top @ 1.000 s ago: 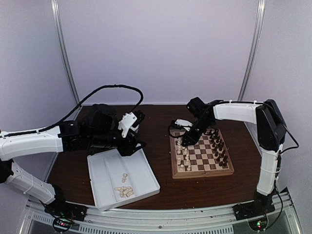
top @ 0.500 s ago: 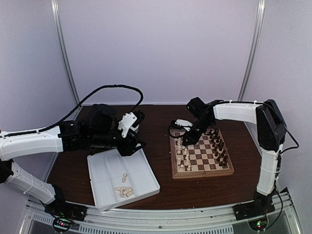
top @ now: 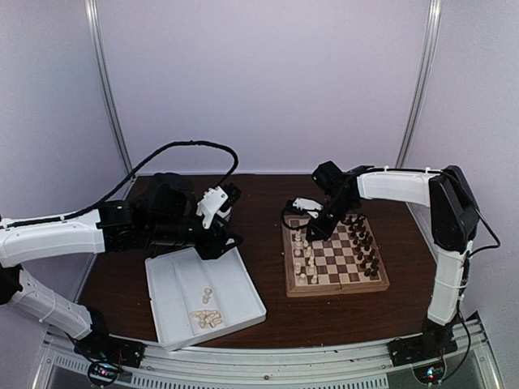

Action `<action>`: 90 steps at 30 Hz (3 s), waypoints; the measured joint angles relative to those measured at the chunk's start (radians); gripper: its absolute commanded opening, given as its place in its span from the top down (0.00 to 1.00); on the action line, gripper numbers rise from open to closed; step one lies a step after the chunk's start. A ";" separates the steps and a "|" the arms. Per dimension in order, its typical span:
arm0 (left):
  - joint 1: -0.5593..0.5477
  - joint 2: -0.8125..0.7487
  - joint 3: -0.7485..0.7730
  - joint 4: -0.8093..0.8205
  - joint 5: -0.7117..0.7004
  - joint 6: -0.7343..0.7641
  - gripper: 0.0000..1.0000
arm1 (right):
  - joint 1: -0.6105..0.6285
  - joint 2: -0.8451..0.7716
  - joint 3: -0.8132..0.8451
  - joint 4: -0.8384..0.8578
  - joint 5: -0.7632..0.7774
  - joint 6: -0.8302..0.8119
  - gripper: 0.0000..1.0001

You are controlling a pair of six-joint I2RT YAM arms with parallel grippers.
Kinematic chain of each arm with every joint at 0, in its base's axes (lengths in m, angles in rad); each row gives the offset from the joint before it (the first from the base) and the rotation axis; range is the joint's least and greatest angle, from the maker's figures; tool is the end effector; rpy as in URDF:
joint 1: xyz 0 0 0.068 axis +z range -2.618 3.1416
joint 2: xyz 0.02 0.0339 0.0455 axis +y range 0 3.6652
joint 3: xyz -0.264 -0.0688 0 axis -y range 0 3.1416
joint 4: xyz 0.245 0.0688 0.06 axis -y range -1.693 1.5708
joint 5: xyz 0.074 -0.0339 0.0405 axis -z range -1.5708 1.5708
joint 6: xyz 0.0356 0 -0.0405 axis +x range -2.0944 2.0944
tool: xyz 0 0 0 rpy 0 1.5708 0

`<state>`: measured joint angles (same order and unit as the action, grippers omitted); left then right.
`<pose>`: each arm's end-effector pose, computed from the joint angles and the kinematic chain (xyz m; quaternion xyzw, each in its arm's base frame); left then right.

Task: Set up the chess pieces on the board
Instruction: Place the pawn at d2, then adjust the pawn at d2.

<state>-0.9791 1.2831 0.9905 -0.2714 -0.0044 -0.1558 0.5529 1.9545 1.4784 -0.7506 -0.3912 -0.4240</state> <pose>0.1617 -0.2403 0.2948 0.3495 0.8032 -0.2577 0.4078 0.3334 0.2217 0.1987 -0.4829 0.8378 0.2019 0.1553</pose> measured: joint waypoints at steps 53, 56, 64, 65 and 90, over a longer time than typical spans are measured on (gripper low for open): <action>0.000 0.020 0.000 0.000 0.001 0.000 0.49 | 0.000 0.010 0.045 -0.021 0.021 0.026 0.69; 0.000 0.021 0.000 0.000 0.001 0.000 0.49 | 0.000 0.032 0.056 -0.024 0.014 0.027 0.69; 0.000 0.030 0.000 0.001 0.001 0.000 0.49 | 0.000 0.057 0.068 -0.025 0.009 0.026 0.78; 0.000 0.031 0.000 0.001 0.001 0.000 0.49 | 0.000 0.061 0.073 -0.024 0.008 0.028 0.81; 0.000 0.031 -0.002 0.002 0.001 0.000 0.49 | 0.000 0.033 0.029 -0.026 0.011 0.007 0.89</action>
<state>-0.9791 1.3140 0.9882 -0.2695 -0.0036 -0.1562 0.5529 1.9873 1.5074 -0.7769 -0.3805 -0.4168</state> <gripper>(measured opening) 0.508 0.109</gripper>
